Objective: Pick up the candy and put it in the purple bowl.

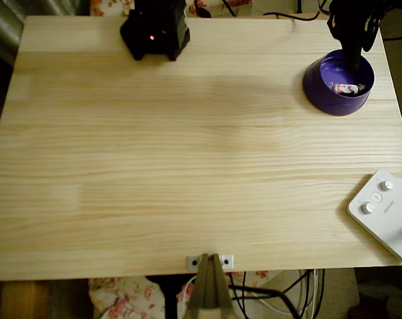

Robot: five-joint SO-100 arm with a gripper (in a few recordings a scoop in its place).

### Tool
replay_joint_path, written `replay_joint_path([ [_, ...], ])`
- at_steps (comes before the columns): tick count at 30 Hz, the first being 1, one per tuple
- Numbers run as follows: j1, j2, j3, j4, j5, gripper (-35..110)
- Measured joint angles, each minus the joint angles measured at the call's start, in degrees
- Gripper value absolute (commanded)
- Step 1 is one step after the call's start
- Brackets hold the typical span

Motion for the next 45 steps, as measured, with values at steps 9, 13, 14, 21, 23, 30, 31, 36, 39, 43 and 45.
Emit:
replay_joint_path([
  [9, 1.5, 3.3, 4.7, -1.8, 0.4, -1],
  [13, 3.4, 9.7, 12.2, -2.4, 2.9, -1],
  [14, 4.1, 11.7, 14.8, -2.5, 3.5, -1],
  [21, 11.6, 30.2, 34.9, -8.3, 1.3, -1],
  [23, 14.7, 36.4, 40.3, -9.1, -0.2, -1],
  [30, 26.9, 53.1, 47.0, -3.3, -6.1, -1],
  [31, 28.6, 54.7, 47.0, -1.8, -6.9, -1],
  [36, 39.6, 67.9, 55.8, 5.3, -8.6, -1],
  [39, 48.2, 75.8, 58.7, 10.8, -10.7, -1],
  [43, 58.4, 80.6, 65.3, 12.1, -15.0, -1],
  [45, 62.8, 82.7, 69.9, 11.0, -16.4, -1],
])
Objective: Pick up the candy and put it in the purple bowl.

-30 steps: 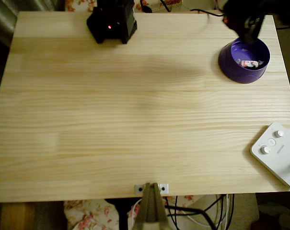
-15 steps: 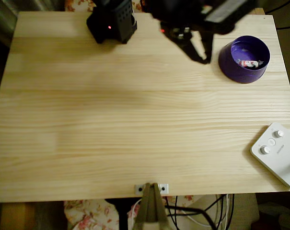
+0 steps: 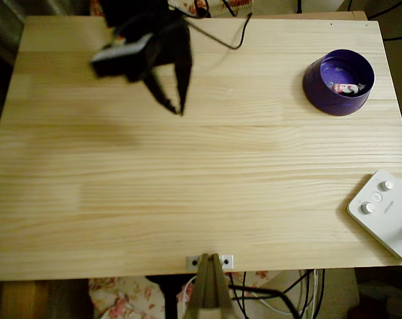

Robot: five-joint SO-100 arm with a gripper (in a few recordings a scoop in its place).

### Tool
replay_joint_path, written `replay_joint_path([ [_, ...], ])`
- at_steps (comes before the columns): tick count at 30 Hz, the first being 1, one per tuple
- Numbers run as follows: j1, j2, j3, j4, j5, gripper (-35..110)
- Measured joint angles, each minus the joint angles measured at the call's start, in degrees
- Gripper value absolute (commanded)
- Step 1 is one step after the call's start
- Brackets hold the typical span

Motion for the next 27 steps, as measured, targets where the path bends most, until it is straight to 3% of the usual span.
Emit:
replay_joint_path([
  [7, 8.6, 6.4, 10.0, -2.3, -2.1, -1],
  [15, 10.0, 13.3, 14.6, 1.1, -7.6, -1],
  [27, 14.9, 19.2, 16.0, 4.0, -4.3, -1],
])
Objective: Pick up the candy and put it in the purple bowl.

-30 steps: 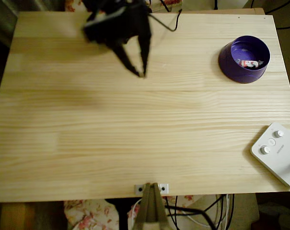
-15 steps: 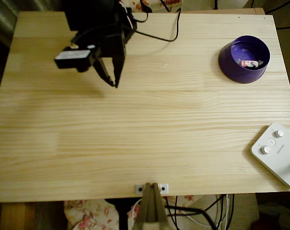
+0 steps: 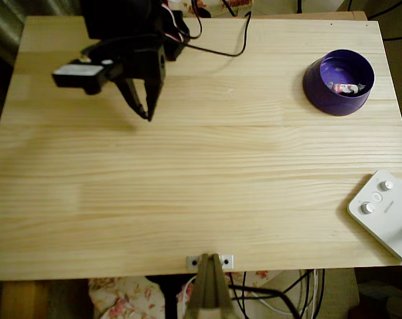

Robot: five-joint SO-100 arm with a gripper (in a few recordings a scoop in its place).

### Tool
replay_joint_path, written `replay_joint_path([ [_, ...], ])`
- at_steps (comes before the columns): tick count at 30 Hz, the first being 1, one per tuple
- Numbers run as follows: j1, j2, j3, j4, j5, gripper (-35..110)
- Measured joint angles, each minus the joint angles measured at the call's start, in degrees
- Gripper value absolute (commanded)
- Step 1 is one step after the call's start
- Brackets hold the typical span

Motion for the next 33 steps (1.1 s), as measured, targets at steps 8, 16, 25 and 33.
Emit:
replay_joint_path([
  [8, -0.9, 0.1, 0.0, 0.0, -0.5, -1],
  [16, -0.9, 0.1, 0.0, 0.0, -0.5, -1],
  [25, -0.9, 0.1, 0.0, 0.0, -0.5, -1],
  [33, -0.9, 0.1, 0.0, 0.0, -0.5, -1],
])
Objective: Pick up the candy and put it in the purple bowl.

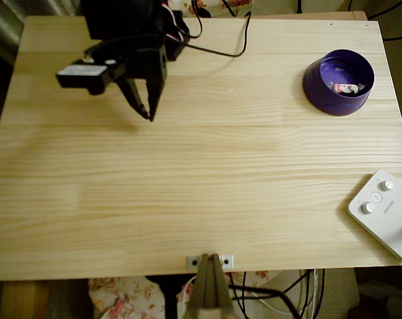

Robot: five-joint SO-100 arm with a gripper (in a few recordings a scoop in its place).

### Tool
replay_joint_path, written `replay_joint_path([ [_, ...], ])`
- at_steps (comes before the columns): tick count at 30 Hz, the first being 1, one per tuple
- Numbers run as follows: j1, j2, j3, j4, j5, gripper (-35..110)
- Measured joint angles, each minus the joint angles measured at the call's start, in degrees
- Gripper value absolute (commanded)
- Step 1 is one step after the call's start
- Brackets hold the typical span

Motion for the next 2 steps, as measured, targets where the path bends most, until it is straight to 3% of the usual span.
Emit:
replay_joint_path([
  [2, 0.0, 0.0, 0.0, 0.0, 0.0, -1],
])
